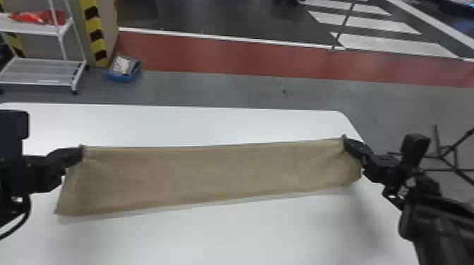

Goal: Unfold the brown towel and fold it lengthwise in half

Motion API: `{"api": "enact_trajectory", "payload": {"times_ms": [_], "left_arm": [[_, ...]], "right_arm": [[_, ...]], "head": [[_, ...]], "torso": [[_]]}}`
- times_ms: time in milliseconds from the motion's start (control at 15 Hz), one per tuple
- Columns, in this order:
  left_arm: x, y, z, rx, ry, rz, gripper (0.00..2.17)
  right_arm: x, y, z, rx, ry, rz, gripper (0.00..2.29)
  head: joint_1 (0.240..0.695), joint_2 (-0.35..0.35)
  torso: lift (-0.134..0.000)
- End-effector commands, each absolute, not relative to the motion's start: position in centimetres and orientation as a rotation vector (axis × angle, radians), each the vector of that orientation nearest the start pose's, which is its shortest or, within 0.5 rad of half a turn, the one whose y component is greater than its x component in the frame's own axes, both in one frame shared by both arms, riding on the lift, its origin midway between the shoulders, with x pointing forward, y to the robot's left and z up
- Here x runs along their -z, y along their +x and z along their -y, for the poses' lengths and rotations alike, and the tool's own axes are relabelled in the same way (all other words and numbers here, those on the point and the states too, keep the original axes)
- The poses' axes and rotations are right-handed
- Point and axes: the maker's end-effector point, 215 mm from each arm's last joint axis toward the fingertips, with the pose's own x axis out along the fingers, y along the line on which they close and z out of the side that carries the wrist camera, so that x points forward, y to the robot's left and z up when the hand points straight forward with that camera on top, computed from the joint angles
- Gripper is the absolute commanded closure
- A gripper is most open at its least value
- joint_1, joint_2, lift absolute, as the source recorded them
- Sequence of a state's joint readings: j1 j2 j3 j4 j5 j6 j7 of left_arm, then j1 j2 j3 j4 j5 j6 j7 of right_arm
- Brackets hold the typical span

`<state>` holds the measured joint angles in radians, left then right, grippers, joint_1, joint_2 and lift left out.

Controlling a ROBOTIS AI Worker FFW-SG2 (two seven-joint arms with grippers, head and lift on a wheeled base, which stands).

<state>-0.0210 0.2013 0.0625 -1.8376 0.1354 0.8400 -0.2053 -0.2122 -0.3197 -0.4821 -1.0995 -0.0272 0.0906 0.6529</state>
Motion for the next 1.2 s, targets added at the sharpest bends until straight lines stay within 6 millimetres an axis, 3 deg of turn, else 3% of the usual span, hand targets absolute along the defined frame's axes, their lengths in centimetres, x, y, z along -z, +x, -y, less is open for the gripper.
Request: {"api": "enact_trajectory", "payload": {"times_ms": [0, 267, 667, 867, 933, 1133], "left_arm": [[41.7, 55.6, -27.7, 0.148, 0.002, -0.552, 1.18], [42.8, 55.7, -28.9, 0.113, 0.025, -0.567, 1.18], [43.6, 56.4, -28.2, 0.114, 0.052, -0.553, 1.15], [42.7, 56.9, -27.8, 0.115, 0.072, -0.522, 0.00], [42.3, 56.9, -27.8, 0.113, 0.073, -0.516, 0.00], [41.7, 57.1, -28.4, 0.085, 0.083, -0.498, 0.01]], "right_arm": [[40.6, 57.9, 50.5, -0.085, -0.013, -0.242, 1.18], [41.7, 59.1, 47.7, -0.117, -0.026, -0.253, 1.18], [42.8, 59.9, 46.5, -0.117, -0.070, -0.277, 1.13], [43.1, 59.7, 46.6, -0.098, -0.086, -0.275, 0.09], [42.9, 59.5, 47.0, -0.090, -0.090, -0.269, 0.00], [41.2, 58.5, 48.3, -0.056, -0.114, -0.217, 0.05]], "head": [[0.695, -0.222], [0.695, -0.208], [0.695, -0.172], [0.695, -0.170], [0.695, -0.171], [0.695, -0.180]], "torso": [[-0.118], [-0.118], [-0.118], [-0.118], [-0.118], [-0.118]]}}
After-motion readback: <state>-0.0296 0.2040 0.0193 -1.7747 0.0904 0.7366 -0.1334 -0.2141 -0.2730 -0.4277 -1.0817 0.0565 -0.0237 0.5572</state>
